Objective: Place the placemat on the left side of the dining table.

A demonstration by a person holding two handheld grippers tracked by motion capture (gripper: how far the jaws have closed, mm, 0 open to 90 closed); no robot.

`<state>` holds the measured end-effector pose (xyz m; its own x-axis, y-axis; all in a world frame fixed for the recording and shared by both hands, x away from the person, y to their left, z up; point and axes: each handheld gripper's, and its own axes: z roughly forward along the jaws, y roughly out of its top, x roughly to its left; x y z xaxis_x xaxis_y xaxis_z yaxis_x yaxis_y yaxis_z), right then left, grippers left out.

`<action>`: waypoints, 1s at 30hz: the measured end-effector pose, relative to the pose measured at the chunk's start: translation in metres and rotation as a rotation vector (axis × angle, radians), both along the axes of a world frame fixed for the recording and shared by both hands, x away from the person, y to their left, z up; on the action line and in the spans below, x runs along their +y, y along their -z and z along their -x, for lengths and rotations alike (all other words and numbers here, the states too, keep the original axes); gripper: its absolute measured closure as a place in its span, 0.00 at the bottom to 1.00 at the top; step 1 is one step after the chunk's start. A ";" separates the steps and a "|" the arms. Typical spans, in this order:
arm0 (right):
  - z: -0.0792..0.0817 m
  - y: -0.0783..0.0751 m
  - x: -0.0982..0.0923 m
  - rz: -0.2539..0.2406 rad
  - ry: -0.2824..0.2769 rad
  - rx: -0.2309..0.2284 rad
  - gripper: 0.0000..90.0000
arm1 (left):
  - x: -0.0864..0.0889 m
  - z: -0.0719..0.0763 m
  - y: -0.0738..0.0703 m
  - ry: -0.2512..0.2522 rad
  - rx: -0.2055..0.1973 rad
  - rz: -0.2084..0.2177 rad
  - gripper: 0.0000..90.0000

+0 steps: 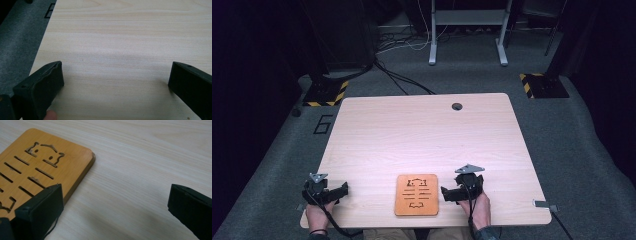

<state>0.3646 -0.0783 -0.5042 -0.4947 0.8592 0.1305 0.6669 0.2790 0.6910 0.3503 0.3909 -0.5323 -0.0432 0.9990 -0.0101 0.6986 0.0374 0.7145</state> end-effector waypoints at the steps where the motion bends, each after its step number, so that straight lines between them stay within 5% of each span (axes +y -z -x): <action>1: -0.001 0.000 0.003 -0.004 -0.010 0.001 0.00 | 0.000 0.000 0.000 0.000 0.000 0.000 0.00; 17: -0.014 0.011 0.039 0.034 -0.048 0.059 0.00 | 0.000 0.000 0.000 -0.001 -0.003 -0.001 0.00; 30: -0.016 0.013 0.042 0.036 -0.055 0.066 0.01 | 0.000 0.000 0.000 -0.001 -0.003 -0.001 0.00</action>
